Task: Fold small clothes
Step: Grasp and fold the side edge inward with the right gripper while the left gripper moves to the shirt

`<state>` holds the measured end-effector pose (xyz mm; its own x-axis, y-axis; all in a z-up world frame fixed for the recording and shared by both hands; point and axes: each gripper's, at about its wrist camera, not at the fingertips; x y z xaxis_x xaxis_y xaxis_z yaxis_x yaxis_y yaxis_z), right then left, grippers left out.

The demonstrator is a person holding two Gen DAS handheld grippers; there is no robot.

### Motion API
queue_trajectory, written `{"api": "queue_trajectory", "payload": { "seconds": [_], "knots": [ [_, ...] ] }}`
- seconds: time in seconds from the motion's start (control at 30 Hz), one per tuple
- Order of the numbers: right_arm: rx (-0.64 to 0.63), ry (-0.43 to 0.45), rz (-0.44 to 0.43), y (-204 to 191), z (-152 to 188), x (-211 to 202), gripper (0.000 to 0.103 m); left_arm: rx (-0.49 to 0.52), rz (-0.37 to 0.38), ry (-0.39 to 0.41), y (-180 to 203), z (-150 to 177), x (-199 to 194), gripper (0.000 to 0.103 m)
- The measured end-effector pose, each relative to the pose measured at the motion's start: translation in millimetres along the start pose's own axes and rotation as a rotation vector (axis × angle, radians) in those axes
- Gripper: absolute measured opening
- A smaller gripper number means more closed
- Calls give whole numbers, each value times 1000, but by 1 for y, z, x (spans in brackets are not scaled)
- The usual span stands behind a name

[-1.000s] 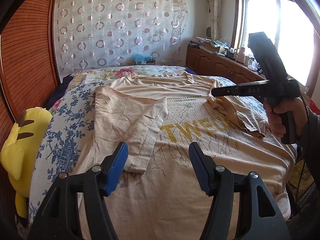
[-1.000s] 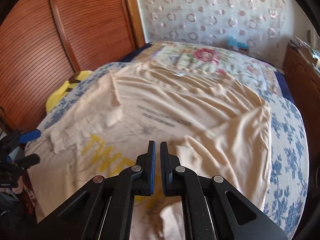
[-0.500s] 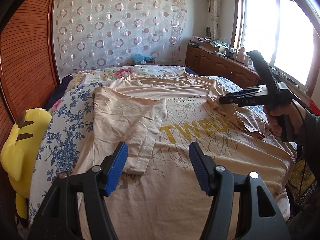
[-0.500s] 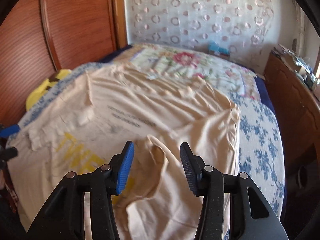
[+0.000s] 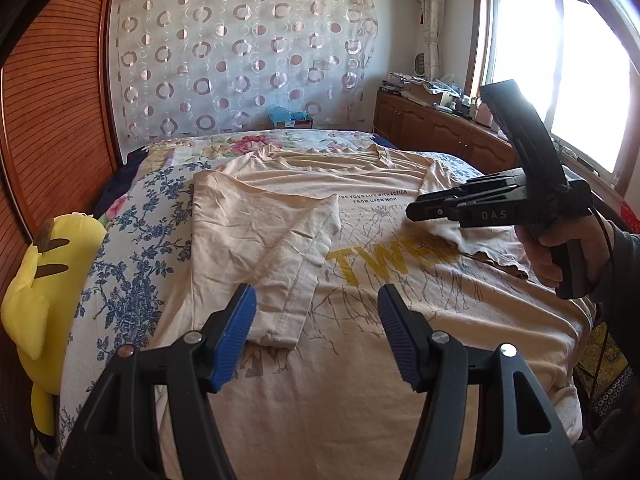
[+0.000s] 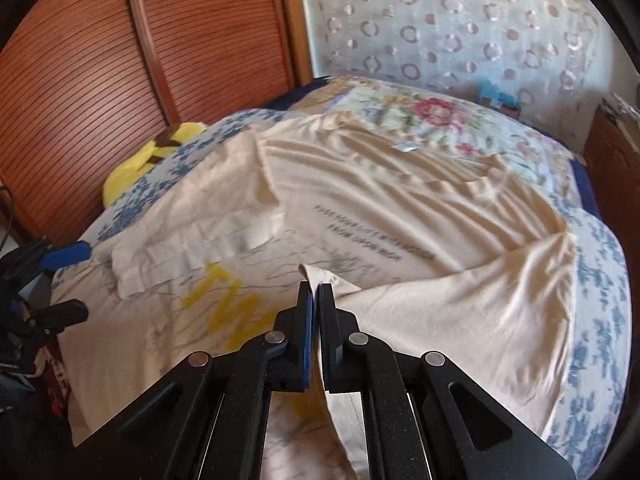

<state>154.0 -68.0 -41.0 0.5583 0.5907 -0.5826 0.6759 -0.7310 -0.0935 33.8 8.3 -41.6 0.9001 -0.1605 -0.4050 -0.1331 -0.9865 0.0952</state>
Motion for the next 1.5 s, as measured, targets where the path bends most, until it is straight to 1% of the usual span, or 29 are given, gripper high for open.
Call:
{"api": "queue_trajectory", "payload": {
  "seconds": [0.03, 0.07, 0.13, 0.2, 0.3, 0.37, 0.43, 0.57, 0.7, 0.8, 0.97, 1.07, 1.17, 1.3, 1.5],
  "knots": [
    [-9, 3, 13, -1, 0, -1, 33, 0, -5, 1, -1, -1, 0, 63],
    [-9, 16, 37, 2, -1, -3, 39, -1, -9, 2, -3, -2, 1, 63],
    [13, 36, 48, 11, -2, -9, 48, 3, -20, 1, -6, -6, 5, 63],
    [17, 54, 111, 27, -3, -17, 55, 21, -34, -6, -9, -11, 12, 63],
    [34, 69, 168, 52, -3, -27, 55, 24, -37, -22, -19, -21, 26, 63],
    [42, 70, 226, 74, -2, -32, 55, 21, -35, -31, -24, -28, 35, 63],
    [57, 63, 270, 95, 1, -33, 55, 34, -49, -37, -29, -34, 45, 63],
    [95, 46, 323, 130, 6, -31, 55, 54, -54, -60, -39, -46, 65, 63],
    [117, 37, 345, 153, 7, -25, 55, 58, -62, -83, -51, -57, 89, 63],
    [117, 30, 380, 167, 8, -17, 55, 52, -71, -105, -62, -63, 107, 63],
    [117, 13, 374, 184, 4, -7, 55, 49, -102, -129, -87, -72, 137, 63],
    [131, -4, 379, 192, 7, -3, 55, 34, -118, -156, -105, -75, 156, 63],
    [143, -3, 368, 194, 8, -4, 56, 34, -143, -186, -123, -74, 174, 63],
    [139, -3, 368, 195, 8, -3, 56, 15, -138, -224, -138, -71, 193, 63],
    [148, -4, 366, 196, 8, -2, 57, 8, -132, -250, -148, -70, 215, 63]
  ]
}}
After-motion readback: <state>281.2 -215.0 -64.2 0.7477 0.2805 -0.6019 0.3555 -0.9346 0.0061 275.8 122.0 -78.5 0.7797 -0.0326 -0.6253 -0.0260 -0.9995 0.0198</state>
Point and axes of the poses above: each gripper's, at about its wrist camera, not at the fingertips, and x roughly the way its jaws point, y to its right, z to its underside, and after that the axes turned 13 degrees about y, right-handed
